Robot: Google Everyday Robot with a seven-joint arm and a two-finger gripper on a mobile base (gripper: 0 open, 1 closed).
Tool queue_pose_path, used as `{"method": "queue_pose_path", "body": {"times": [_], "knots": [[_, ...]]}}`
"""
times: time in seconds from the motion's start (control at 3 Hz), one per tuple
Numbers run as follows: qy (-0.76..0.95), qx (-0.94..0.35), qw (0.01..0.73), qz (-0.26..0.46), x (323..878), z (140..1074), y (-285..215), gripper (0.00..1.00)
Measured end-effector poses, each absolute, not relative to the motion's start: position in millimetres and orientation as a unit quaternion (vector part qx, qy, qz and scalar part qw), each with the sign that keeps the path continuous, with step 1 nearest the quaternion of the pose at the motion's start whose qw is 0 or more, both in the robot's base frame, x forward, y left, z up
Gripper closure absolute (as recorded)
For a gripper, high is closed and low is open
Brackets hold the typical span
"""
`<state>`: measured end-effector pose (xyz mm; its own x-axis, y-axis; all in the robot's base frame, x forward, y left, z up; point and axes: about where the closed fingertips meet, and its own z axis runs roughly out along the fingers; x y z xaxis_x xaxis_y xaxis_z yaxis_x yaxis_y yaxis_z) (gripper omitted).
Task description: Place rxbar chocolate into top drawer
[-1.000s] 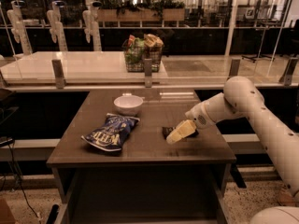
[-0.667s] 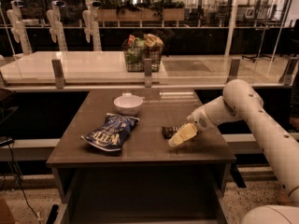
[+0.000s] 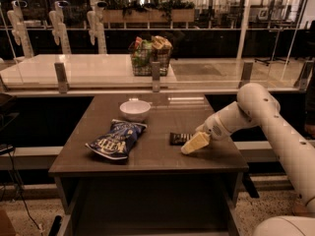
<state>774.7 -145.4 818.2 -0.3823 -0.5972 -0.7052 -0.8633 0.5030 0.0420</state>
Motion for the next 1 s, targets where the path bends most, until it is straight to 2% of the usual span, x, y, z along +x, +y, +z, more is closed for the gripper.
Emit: {"method": "queue_pose_path", "body": {"times": [0.67,1.0], "knots": [[0.79,-0.481,0.322,0.199,762,836,-138,0.86],[0.769,-0.503,0.34,0.2,749,860,-126,1.0]]}}
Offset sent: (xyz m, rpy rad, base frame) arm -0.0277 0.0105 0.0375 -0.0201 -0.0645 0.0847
